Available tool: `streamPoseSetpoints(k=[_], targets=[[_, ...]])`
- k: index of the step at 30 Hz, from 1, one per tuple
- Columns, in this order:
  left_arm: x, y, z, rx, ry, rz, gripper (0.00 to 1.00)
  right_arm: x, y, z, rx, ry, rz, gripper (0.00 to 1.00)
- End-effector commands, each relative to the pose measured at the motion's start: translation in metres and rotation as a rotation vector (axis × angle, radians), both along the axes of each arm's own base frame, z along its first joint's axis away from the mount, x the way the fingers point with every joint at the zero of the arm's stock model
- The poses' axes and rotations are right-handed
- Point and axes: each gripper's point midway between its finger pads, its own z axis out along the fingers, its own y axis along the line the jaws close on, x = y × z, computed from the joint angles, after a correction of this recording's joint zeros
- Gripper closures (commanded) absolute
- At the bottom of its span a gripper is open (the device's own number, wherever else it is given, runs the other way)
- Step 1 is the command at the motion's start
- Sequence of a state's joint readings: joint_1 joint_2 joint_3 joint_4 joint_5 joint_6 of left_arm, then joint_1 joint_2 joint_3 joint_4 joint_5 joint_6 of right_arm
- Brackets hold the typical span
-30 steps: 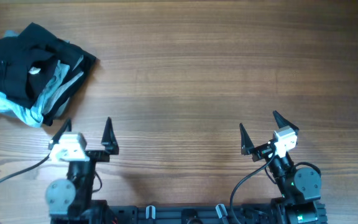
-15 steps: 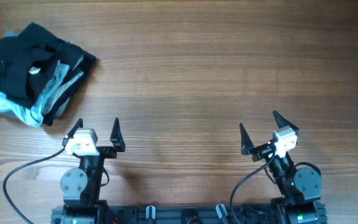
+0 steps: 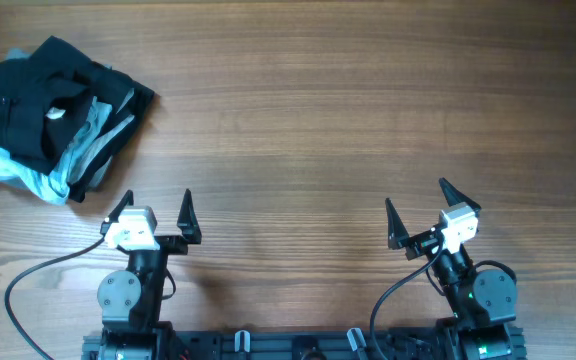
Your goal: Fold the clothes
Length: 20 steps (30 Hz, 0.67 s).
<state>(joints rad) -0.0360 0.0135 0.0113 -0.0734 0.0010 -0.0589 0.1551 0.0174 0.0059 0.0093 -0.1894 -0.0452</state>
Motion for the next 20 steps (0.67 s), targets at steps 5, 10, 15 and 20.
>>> streamPoseSetpoints(k=[5, 10, 15, 20], targets=[[-0.0001, 0.001, -0.0005, -0.006, -0.004, 0.003, 0.0, -0.0001, -0.0006, 0.0026, 0.021, -0.005, -0.006, 0.0], [0.0, 0.001, -0.0004, -0.006, -0.004, 0.003, 0.0, -0.0001, -0.0006, 0.0026, 0.02, -0.005, -0.006, 0.0], [-0.0001, 0.001, -0.0005, -0.006, -0.004, 0.003, 0.0, -0.0001, -0.0006, 0.0026, 0.02, -0.005, -0.006, 0.0], [0.0, 0.001, -0.0004, -0.006, -0.004, 0.003, 0.0, -0.0001, -0.0006, 0.0026, 0.02, -0.005, -0.006, 0.0]])
